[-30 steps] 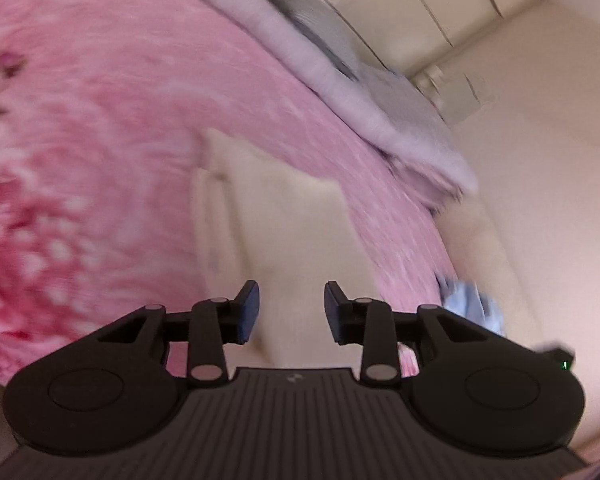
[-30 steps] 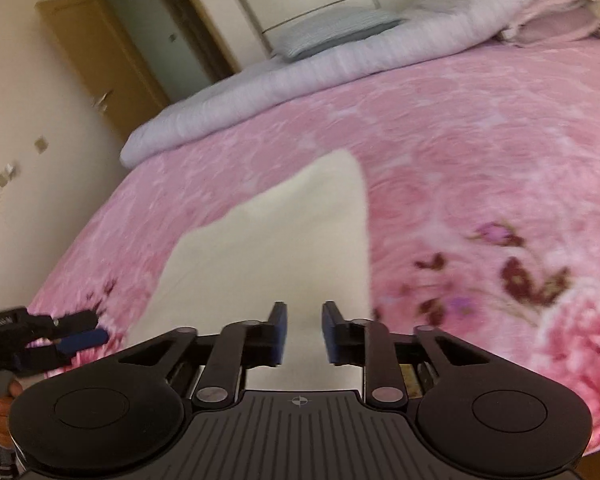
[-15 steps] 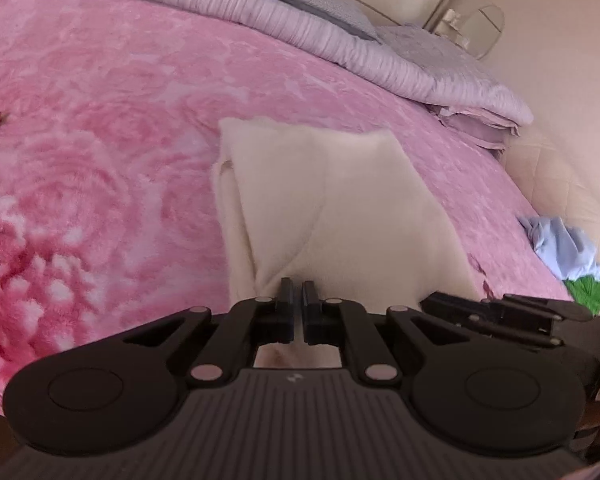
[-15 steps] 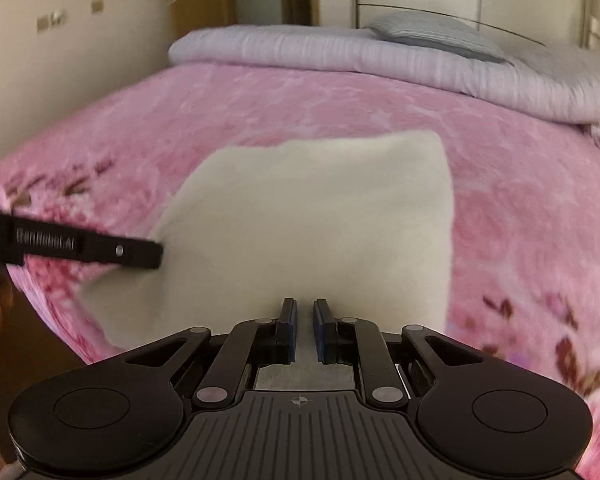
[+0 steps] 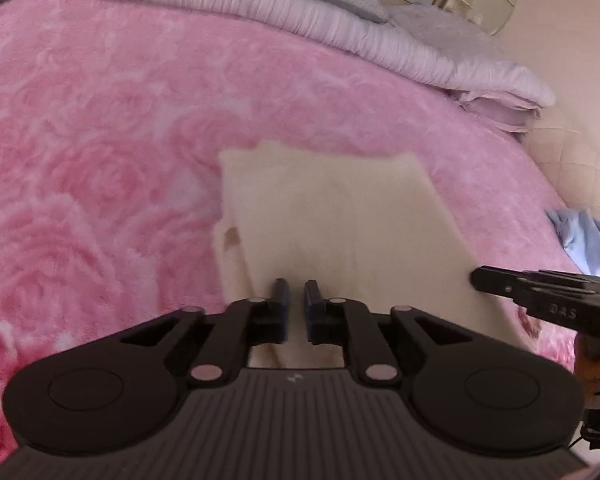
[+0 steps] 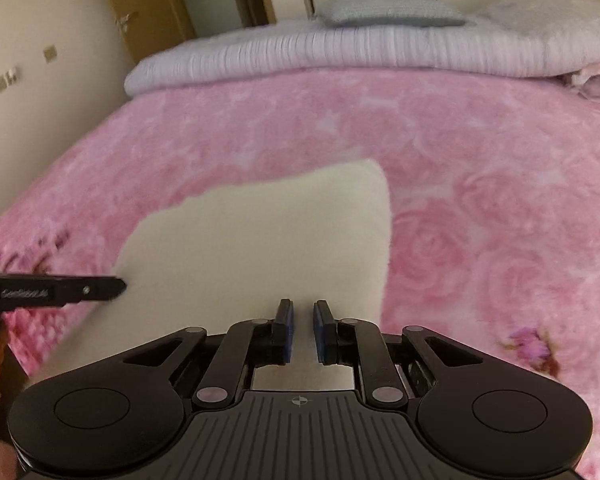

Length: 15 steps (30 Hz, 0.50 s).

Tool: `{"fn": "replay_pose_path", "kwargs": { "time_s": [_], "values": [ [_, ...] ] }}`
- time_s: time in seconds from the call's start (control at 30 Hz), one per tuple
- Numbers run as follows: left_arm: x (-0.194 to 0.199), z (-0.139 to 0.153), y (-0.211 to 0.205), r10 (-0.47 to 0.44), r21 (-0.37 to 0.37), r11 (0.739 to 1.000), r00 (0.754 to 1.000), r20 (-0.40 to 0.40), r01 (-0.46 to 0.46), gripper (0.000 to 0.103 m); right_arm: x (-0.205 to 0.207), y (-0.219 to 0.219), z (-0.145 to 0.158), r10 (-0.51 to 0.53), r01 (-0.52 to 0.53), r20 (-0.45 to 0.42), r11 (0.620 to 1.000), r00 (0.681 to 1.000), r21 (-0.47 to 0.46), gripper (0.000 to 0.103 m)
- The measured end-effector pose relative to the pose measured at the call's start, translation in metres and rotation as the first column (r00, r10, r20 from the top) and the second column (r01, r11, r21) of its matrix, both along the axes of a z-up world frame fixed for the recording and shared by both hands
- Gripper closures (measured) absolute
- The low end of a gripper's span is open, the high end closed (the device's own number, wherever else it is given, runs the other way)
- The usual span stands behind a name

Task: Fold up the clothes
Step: 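Lower the fold onto the sweater and open both grippers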

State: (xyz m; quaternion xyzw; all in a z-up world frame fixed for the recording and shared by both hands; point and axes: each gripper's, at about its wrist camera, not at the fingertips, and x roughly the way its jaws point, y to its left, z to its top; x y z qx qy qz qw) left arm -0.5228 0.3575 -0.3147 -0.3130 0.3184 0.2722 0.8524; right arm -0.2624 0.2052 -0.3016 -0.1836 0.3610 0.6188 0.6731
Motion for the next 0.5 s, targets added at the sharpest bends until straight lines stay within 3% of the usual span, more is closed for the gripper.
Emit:
{"fn": "replay_pose_path", "kwargs": {
  "time_s": [0.17,0.33,0.43,0.5],
  "values": [
    [0.010,0.016,0.025,-0.008,-0.016,1.000,0.999,0.042,0.009,0.092,0.024,0.021,0.014,0.069,-0.070,0.017,0.996,0.997,0.052,0.089],
    [0.067,0.020,0.049,-0.145,-0.021,0.989,0.986,0.081,0.147,0.092,0.032,0.073,0.007,0.210,-0.210,0.017,0.976,0.978,0.050,0.089],
    [0.106,-0.001,0.060,-0.199,-0.024,0.980,0.980,0.019,0.199,0.091,0.033,0.106,-0.010,0.259,-0.259,-0.003,0.965,0.966,0.040,0.089],
    [0.122,-0.018,0.067,-0.211,0.002,0.977,0.977,-0.043,0.211,0.097,0.039,0.123,-0.024,0.248,-0.247,-0.013,0.969,0.969,0.021,0.089]
  ]
}}
